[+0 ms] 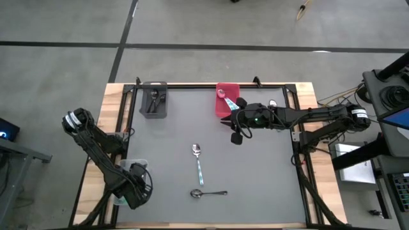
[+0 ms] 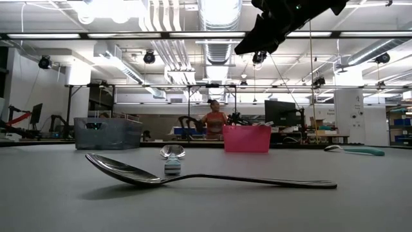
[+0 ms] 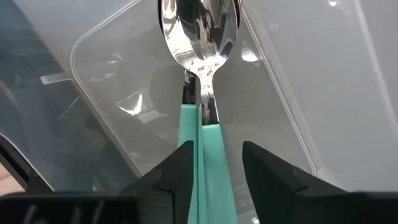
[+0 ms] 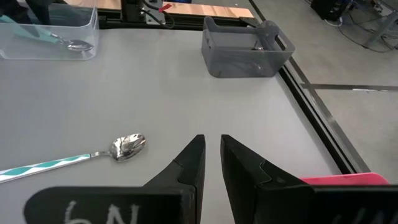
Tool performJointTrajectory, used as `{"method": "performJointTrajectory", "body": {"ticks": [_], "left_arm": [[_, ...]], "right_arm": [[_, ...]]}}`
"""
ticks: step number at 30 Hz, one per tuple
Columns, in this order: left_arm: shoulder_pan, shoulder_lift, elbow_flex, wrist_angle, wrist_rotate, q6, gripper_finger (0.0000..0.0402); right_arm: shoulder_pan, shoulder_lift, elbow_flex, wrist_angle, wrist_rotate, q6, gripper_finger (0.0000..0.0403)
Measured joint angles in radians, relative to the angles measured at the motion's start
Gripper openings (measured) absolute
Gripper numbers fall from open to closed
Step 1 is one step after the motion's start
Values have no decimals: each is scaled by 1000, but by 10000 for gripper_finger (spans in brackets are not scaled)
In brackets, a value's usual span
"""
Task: Sort silverware by color (type)
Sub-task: Put the green spoon into the transparent bin
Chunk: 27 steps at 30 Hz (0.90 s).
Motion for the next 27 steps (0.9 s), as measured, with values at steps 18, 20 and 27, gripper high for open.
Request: {"method": "performJointTrajectory", "body": {"ticks": [18, 20, 27], "left_arm": [[0, 0, 0, 2, 0, -33, 49], [0, 0, 1, 0, 0, -35, 40], [0, 0, 22, -21, 0, -34, 33]], "right_arm": [[0, 0, 0, -1, 0, 0, 43], [0, 0, 0, -1, 0, 0, 43], [0, 0, 0, -1, 0, 0, 43]]}}
